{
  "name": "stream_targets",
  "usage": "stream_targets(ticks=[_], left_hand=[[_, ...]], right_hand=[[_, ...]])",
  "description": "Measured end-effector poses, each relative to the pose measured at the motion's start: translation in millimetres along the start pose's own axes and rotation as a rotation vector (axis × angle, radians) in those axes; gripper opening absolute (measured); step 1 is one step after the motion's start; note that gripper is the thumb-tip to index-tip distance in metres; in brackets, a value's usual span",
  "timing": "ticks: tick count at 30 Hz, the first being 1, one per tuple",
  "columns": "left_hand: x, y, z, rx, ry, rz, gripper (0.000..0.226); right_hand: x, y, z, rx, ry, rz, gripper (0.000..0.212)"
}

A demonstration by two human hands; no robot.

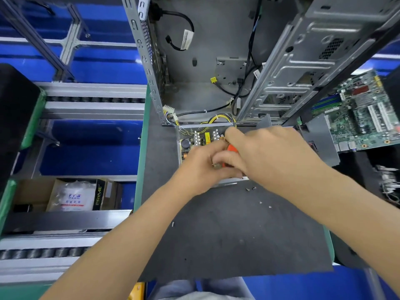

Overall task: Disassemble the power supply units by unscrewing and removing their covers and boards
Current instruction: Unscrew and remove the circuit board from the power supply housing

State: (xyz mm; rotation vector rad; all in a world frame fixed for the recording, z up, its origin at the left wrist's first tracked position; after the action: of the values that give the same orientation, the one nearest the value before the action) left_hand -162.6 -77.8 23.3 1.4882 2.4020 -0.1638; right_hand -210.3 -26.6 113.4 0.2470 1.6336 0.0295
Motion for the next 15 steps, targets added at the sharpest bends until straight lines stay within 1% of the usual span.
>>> stream_targets(ticks=[1, 2, 3, 4, 5, 6, 7, 8, 9, 10, 11, 12, 13, 14, 15], left_hand=[[1.4, -1.2, -2.5, 0.003, -0.015, -0.036, 0.026], [3.9, -1.6, -3.7, 0.000, -0.017, -0.043, 0.027], [6.3, -1.4, -1.7, -0.013, 0.021, -0.028, 0.029], [7.4, 0.3, 2.5, -0.049, 0.085, 0.001, 0.034], [8.3, 2.7, 5.5, -0.066, 0.117, 0.039, 0.039], [7.8, 4.5, 6.1, -0.064, 0.110, 0.055, 0.040], [5.1, 4.3, 5.9, -0.049, 0.082, 0.041, 0.037], [0.7, 2.5, 5.4, -0.026, 0.063, 0.003, 0.036], [-3.8, -0.3, 3.0, -0.005, 0.034, -0.047, 0.038], [-5.7, -3.4, -0.5, 0.006, 0.009, -0.068, 0.041], [-3.5, -6.0, -4.8, 0.020, -0.006, -0.054, 0.041], [2.1, -6.7, -5.0, 0.019, 0.000, -0.004, 0.039], [7.5, -5.8, -3.7, 0.010, 0.025, 0.047, 0.038], [10.9, -4.6, -0.9, -0.007, 0.055, 0.070, 0.037], [10.7, -4.8, 2.7, -0.024, 0.082, 0.051, 0.038]], right_hand=[[1.0, 0.5, 0.6, 0.003, 0.009, -0.023, 0.040], [1.6, 0.4, 2.1, -0.018, -0.033, -0.039, 0.033], [2.0, 0.8, 4.7, -0.051, -0.100, -0.038, 0.032], [3.1, 1.8, 5.4, -0.065, -0.151, -0.023, 0.035], [4.6, 1.8, 1.0, -0.030, -0.169, -0.001, 0.042], [7.2, 1.4, -7.6, 0.031, -0.152, 0.023, 0.051], [9.5, 0.4, -12.6, 0.055, -0.089, 0.042, 0.057], [12.1, -1.5, -12.6, 0.027, -0.032, 0.046, 0.054], [15.1, -2.5, -9.3, -0.030, -0.074, 0.034, 0.045], [15.9, -2.9, -6.3, -0.079, -0.190, 0.017, 0.038], [15.2, -2.3, -6.6, -0.087, -0.304, 0.022, 0.040], [16.3, -1.2, -11.0, -0.044, -0.355, 0.045, 0.048], [17.5, -1.1, -17.5, 0.020, -0.321, 0.059, 0.055], [17.3, -1.8, -22.8, 0.063, -0.200, 0.064, 0.053], [13.3, -3.1, -22.8, 0.058, -0.086, 0.024, 0.043]])
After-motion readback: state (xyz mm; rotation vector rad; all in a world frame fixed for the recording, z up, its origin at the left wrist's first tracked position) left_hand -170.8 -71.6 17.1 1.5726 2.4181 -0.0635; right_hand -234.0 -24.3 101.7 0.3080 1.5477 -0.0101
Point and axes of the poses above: each hand's wrist, its own y-axis away from the middle knuckle, its own x-axis out of the palm, z = x × y, the point moved 9 cm from there along -y, towards the middle knuckle, and after that the axes turned 5 degrees about -x, right-handed, at the moved point
